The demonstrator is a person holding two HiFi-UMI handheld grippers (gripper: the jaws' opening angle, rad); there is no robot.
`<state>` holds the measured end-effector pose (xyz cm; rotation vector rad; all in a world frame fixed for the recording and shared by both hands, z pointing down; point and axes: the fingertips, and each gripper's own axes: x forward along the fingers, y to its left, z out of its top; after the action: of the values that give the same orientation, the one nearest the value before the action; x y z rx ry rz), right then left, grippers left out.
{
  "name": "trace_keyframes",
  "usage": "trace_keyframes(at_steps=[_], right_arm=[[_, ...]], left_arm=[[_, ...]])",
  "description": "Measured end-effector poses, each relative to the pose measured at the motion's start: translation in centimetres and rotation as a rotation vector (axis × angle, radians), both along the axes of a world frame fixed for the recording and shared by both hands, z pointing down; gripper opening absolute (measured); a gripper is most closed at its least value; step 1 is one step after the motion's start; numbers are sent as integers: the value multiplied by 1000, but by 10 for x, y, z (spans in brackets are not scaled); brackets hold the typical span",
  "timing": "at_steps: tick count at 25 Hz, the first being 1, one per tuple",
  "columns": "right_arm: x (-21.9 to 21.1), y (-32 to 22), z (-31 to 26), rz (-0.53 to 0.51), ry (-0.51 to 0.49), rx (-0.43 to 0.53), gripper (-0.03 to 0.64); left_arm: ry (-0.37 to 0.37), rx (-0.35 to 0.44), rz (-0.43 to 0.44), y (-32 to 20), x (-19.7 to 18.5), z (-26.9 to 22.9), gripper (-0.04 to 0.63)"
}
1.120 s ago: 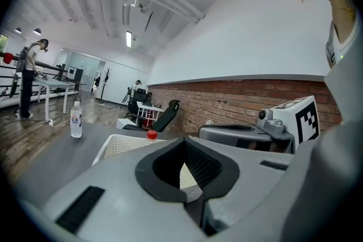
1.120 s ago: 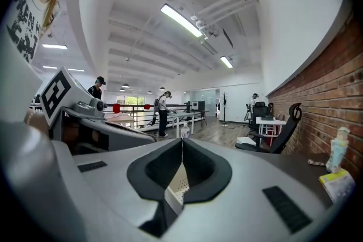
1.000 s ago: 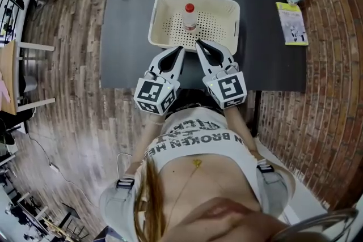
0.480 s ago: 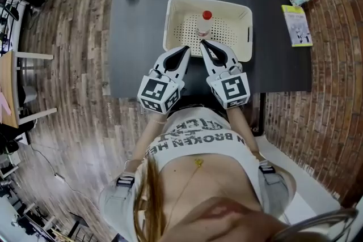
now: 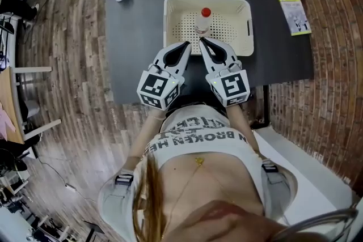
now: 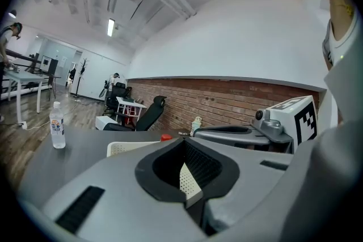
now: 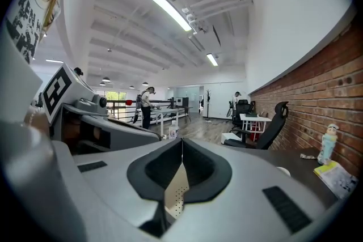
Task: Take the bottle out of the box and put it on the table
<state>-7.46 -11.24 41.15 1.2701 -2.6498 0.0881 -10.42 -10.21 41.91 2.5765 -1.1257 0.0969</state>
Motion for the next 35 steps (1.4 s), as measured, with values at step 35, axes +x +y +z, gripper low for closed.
trace_keyframes(at_steps=[35], right_arm=[[14, -35, 11, -38, 21, -20, 9]], left_arm=[[-11, -40, -50, -17, 12, 12, 5]])
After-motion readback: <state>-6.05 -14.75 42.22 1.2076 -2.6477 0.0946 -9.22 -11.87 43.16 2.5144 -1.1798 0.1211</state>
